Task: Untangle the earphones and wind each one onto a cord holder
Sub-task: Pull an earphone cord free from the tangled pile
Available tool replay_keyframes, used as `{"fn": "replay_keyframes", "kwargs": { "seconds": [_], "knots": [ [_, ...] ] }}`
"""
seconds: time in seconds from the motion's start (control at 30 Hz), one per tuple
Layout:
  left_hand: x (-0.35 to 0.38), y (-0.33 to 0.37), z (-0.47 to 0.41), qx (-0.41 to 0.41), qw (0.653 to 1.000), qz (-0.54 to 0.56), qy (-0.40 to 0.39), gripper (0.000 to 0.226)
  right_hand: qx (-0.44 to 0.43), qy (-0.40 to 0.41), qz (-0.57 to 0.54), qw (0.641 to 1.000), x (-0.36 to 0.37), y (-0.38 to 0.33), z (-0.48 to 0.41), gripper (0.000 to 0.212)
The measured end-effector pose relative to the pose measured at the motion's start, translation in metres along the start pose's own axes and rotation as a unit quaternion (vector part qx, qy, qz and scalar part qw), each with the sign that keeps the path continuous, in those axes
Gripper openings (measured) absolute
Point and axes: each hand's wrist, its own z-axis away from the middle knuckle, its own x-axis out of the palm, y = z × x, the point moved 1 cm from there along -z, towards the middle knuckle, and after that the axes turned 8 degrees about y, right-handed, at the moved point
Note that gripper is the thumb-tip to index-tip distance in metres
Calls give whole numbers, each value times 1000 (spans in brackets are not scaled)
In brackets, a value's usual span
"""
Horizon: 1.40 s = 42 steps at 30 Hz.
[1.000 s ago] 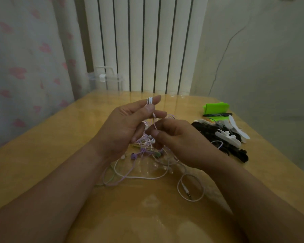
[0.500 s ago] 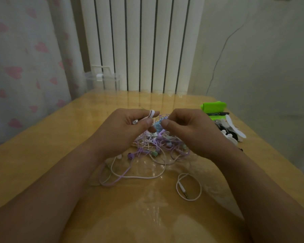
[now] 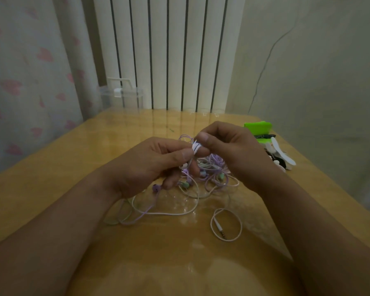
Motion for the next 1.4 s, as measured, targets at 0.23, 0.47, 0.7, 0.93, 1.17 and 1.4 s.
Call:
{"fn": "replay_keyframes", "kwargs": {
  "seconds": [0.23,0.47,0.7,0.93,1.17,1.4],
  "knots": [
    [-4,-4,-4,-4,991,110,74,28,17,-38,64,997,10,5,2,19],
    [-8,0,-8,26,979,118,163,28,47,-86,113,989,21,7,6,18],
    [-9,-1,-5,62,959,-142,236,23,39,-90,135,986,19,-2,7,20],
    [2,2,-2,78,947,-266,161,23,-25,15,152,988,8,-4,2,24],
    [-5,4,1,33,983,-170,65,33,-33,11,102,994,2,-7,0,15],
    [-15,-4,1,-8,998,-30,-49,40,-18,11,27,999,-2,-6,0,8]
  ]
}}
